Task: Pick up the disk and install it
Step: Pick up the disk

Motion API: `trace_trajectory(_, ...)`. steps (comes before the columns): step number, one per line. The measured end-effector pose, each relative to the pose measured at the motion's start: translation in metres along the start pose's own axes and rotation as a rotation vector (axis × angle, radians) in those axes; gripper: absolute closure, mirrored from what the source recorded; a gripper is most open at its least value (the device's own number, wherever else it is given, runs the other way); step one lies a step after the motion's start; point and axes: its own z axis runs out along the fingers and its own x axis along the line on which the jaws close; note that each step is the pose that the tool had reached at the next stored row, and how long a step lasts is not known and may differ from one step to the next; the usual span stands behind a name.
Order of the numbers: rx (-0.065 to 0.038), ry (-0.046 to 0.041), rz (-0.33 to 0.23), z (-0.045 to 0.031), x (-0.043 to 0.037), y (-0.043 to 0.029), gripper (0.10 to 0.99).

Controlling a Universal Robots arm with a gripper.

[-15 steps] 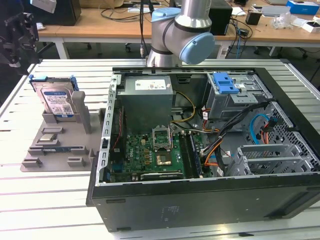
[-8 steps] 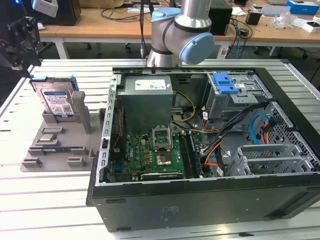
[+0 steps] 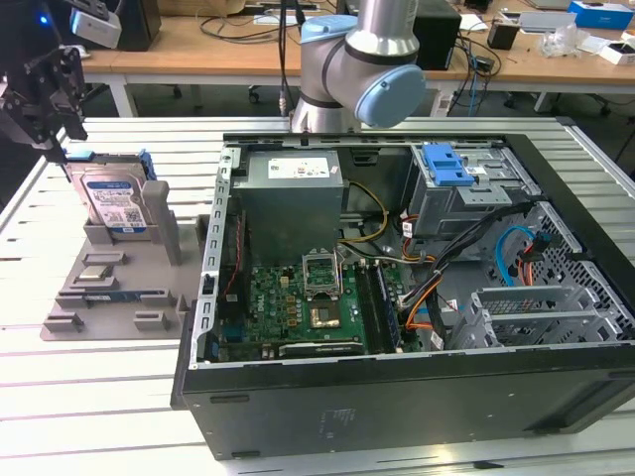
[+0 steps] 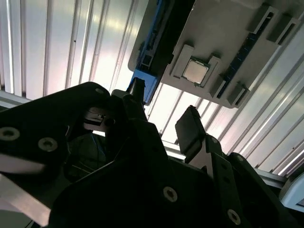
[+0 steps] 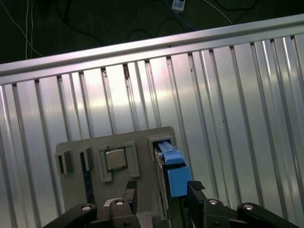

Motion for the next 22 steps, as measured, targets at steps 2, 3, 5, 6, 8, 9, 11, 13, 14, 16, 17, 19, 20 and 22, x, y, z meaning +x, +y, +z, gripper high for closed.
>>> trace_trajectory(2,0.0,0.0,-0.002,0.005,-0.0063,0.0005,0.545)
trace_trajectory(3,0.0,0.0001,-0.003,0.0064,-0.0084,0.0006,0.545)
trace_trajectory(5,0.0,0.0007,-0.011,0.0107,-0.0134,0.0011,0.545)
trace_trajectory(6,0.0,0.0013,-0.019,0.0141,-0.0155,0.0012,0.545)
trace_trajectory(8,0.0,0.0026,-0.032,0.0177,-0.0169,0.001,0.545)
trace_trajectory(9,-0.001,0.0035,-0.041,0.0202,-0.0178,0.0009,0.545)
trace_trajectory(11,-0.001,0.0053,-0.058,0.0252,-0.0186,0.0,0.545)
trace_trajectory(13,-0.001,0.0079,-0.067,0.0289,-0.0188,-0.0008,0.545)
trace_trajectory(14,0.0,0.0095,-0.071,0.0304,-0.0188,-0.0012,0.545)
trace_trajectory(16,0.0,0.012,-0.081,0.0336,-0.0189,-0.0022,0.545)
trace_trajectory(17,0.0,0.0131,-0.086,0.0352,-0.019,-0.0029,0.545)
trace_trajectory(19,0.0,0.0147,-0.096,0.0387,-0.0192,-0.0045,0.545)
trace_trajectory(20,0.0,0.0152,-0.101,0.0404,-0.0193,-0.0051,0.545)
trace_trajectory(22,0.0,0.0164,-0.111,0.0446,-0.0193,-0.0062,0.545)
